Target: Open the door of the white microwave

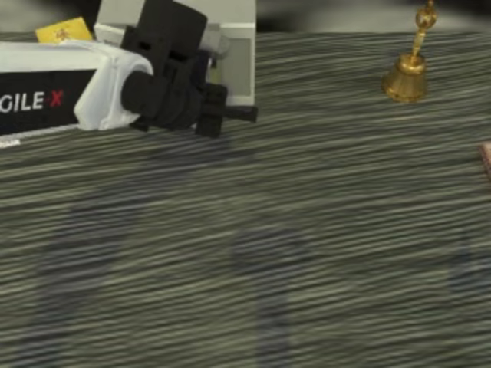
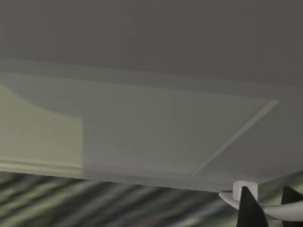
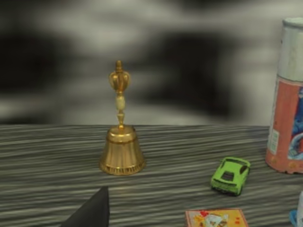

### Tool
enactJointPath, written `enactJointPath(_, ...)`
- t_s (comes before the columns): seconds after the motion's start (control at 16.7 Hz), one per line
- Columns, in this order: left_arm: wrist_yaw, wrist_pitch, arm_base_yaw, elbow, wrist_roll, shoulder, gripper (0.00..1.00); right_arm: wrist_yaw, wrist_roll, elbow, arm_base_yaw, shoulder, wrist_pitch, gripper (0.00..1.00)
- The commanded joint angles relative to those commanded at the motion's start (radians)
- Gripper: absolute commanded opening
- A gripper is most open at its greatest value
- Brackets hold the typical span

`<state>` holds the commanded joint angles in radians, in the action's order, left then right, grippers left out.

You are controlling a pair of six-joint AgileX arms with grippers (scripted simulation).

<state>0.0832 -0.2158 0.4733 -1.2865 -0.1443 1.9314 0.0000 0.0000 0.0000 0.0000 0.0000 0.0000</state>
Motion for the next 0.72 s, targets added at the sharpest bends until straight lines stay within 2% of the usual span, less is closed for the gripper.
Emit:
enactJointPath(0.24, -0.021, 0.01, -0.013, 0.025, 0.033, -0.017, 0.0, 0.0, 0.0, 0.0, 0.0, 0.0, 0.0, 1.0)
enactJointPath(0.72, -0.021, 0.01, -0.013, 0.025, 0.033, -0.017, 0.0, 0.0, 0.0, 0.0, 0.0, 0.0, 0.0, 1.0)
